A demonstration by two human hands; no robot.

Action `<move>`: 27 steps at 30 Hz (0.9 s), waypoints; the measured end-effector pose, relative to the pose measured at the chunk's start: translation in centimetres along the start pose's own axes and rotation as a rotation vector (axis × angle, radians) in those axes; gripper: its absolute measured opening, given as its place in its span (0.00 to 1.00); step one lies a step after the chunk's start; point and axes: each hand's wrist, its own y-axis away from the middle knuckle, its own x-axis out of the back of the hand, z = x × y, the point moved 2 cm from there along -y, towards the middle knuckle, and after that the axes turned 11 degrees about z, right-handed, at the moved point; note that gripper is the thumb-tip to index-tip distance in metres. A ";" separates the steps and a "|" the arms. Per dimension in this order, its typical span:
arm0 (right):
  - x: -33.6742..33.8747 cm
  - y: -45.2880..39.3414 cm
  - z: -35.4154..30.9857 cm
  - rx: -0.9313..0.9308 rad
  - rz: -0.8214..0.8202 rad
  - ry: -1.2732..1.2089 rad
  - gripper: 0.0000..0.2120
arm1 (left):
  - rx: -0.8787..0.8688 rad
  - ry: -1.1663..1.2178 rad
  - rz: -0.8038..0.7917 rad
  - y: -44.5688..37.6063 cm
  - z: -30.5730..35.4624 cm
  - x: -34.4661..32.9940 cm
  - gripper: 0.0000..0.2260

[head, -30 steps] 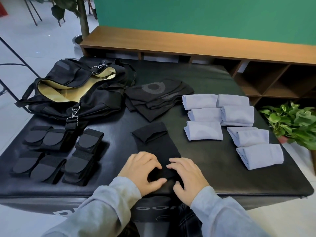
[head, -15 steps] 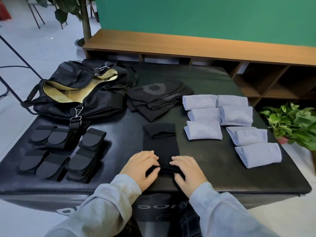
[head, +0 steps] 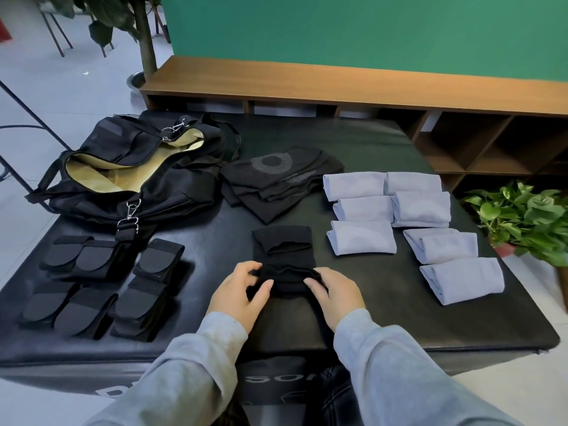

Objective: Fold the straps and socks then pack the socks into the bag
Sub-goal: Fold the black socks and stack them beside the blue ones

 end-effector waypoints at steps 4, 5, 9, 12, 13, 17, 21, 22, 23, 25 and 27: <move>0.0 -0.7 -0.4 -0.030 -0.005 0.033 0.18 | 0.009 -0.053 0.051 -0.3 0.1 -0.2 0.13; 0.0 -0.8 -0.4 -0.043 0.009 0.031 0.16 | 0.008 -0.057 0.072 -0.3 0.1 -0.2 0.13; -0.2 -0.9 -0.3 -0.112 0.099 -0.046 0.09 | -0.003 -0.064 0.129 -0.3 -0.2 -0.5 0.13; -0.3 -0.5 -0.3 -0.139 0.155 -0.116 0.08 | -0.193 -0.133 0.181 -0.3 -0.5 -0.8 0.17; -0.3 -0.3 -0.3 -0.106 0.175 -0.100 0.07 | -0.285 -0.171 0.199 -0.3 -0.6 -0.9 0.19; -0.9 0.6 -1.3 0.290 0.264 0.043 0.07 | -0.448 -0.292 0.197 -0.1 -0.9 -1.1 0.14; -1.2 0.6 -1.7 0.357 0.143 0.136 0.21 | -0.438 -0.368 0.168 -0.3 -0.6 -1.3 0.13; -1.2 0.6 -1.7 0.339 0.112 0.145 0.22 | -0.438 -0.386 0.155 -0.3 -0.7 -1.4 0.13; -1.2 0.5 -1.6 0.324 0.080 0.138 0.23 | -0.439 -0.400 0.141 -0.3 -0.6 -1.5 0.14; -1.2 0.2 -1.5 0.304 0.058 0.108 0.23 | -0.450 -0.413 0.129 -0.4 -0.6 -1.6 0.16; -1.2 0.1 -1.2 0.278 0.075 0.080 0.22 | -0.454 -0.401 0.131 -0.4 -0.6 -1.6 0.16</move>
